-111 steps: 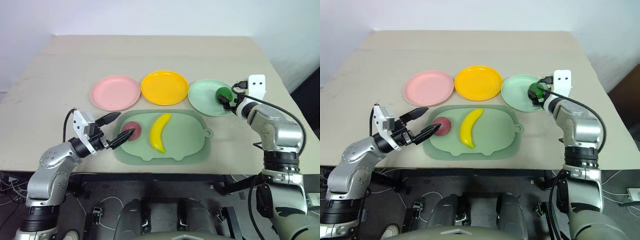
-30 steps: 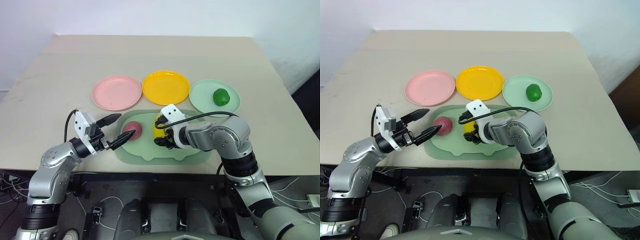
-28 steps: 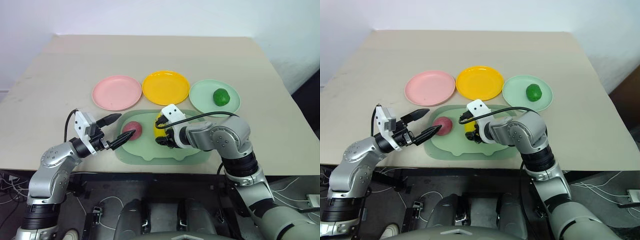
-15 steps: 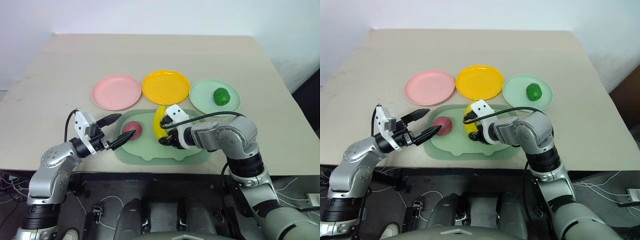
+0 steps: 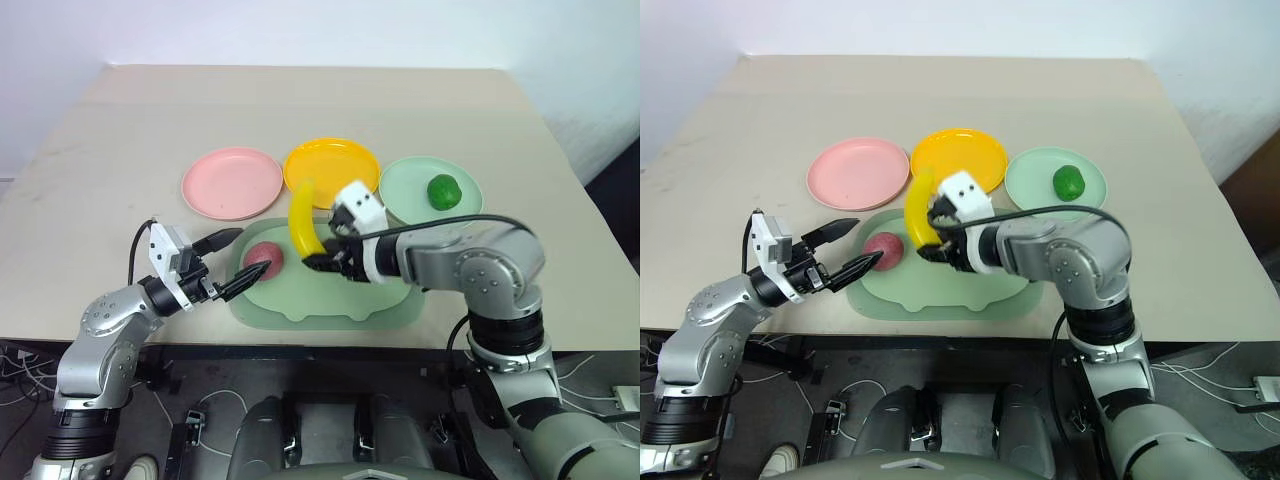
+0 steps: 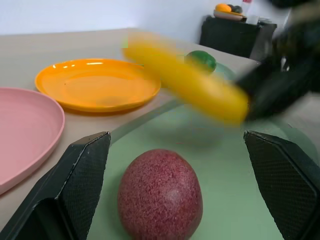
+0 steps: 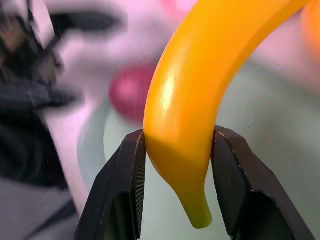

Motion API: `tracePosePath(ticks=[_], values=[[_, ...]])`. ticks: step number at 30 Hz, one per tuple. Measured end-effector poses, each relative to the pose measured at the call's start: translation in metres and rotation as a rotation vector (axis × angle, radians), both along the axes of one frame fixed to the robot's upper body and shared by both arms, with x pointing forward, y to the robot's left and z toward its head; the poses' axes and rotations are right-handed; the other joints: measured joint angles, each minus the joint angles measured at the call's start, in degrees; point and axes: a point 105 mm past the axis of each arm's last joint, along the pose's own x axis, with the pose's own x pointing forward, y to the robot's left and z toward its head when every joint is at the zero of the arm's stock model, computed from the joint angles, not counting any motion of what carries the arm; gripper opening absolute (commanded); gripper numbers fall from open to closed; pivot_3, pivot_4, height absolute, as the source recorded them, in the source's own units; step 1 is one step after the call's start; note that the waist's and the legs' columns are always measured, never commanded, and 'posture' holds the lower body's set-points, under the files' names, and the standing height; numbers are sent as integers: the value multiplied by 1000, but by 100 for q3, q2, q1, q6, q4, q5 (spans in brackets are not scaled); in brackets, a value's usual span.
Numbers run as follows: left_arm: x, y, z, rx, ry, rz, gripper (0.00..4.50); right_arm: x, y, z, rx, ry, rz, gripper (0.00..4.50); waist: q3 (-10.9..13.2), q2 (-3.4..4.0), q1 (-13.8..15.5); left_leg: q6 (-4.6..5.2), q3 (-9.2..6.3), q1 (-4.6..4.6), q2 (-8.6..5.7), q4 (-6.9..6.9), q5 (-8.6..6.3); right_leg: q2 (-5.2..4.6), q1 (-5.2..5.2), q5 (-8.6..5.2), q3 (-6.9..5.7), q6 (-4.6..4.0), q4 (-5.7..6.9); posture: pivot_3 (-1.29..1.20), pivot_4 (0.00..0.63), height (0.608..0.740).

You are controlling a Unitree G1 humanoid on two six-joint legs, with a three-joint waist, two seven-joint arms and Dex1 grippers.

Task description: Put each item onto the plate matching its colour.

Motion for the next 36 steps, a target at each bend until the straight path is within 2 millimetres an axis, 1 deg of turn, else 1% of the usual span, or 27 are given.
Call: tracePosePath(ticks=[2, 6, 10, 14, 20, 25, 27, 28, 33, 36], values=[[0, 1, -1, -1, 3, 6, 4500, 8, -4, 6, 11, -15, -19, 1557, 0, 0, -3, 0, 1, 0, -1, 1, 0, 0, 0, 0, 0, 0, 0, 0, 150, 695], [0, 2, 0, -1, 1, 15, 4500, 44, -9, 8, -1, -29, -105, 1557, 0, 0, -12, -1, 6, 0, -4, 1, 1, 2, -2, 1, 0, 0, 2, 0, 150, 695], [0, 2, 0, -2, 0, 23, 4500, 81, -11, 0, -45, -31, -185, 1557, 0, 0, -28, -2, 15, 0, -4, 1, 2, 3, -5, 1, 1, 0, 5, 0, 150, 695], [-1, 2, 2, -1, -8, 33, 4500, 110, -8, -6, -58, -12, -236, 1557, 1, 1, -71, -2, 25, -1, -4, 2, 4, 4, -7, 2, 2, 1, 9, 0, 150, 695], [-3, 3, 1, -2, -9, 46, 4500, 135, 1, -13, -72, -9, -282, 1557, 2, 1, -149, -4, 33, 0, -3, 3, 4, 4, -7, 2, 4, 2, 12, 0, 150, 695], [-6, 4, 0, -2, -7, 61, 4500, 144, 0, -28, -96, -3, -333, 1557, 3, 2, -150, -5, 37, -1, -3, 4, 5, 4, -10, 2, 7, 2, 16, 0, 150, 695], [-8, 4, -1, -1, -5, 67, 4500, 146, 0, -29, -89, -8, -346, 2290, 3, 3, -149, -5, 37, -1, -2, 7, 5, 4, -11, 2, 8, 2, 19, 0, 150, 695], [-9, 4, -1, -1, -5, 72, 4500, 146, 0, -28, -84, -13, -348, 2532, 3, 3, -151, -6, 35, 0, -2, 7, 5, 4, -11, 2, 8, 2, 20, 0, 150, 695], [-12, 7, -1, -3, -3, 84, 4500, 149, 2, -19, -71, -56, -346, 4233, 3, 3, -151, -6, 28, 1, -2, 8, 6, 3, -11, 2, 10, 2, 22, 0, 150, 695], [-13, 8, -2, -3, -1, 88, 4500, 148, 5, -16, -54, -58, -317, 4233, 3, 4, -149, -6, 28, 0, -2, 9, 6, 3, -12, 2, 10, 2, 24, 0, 150, 695]])
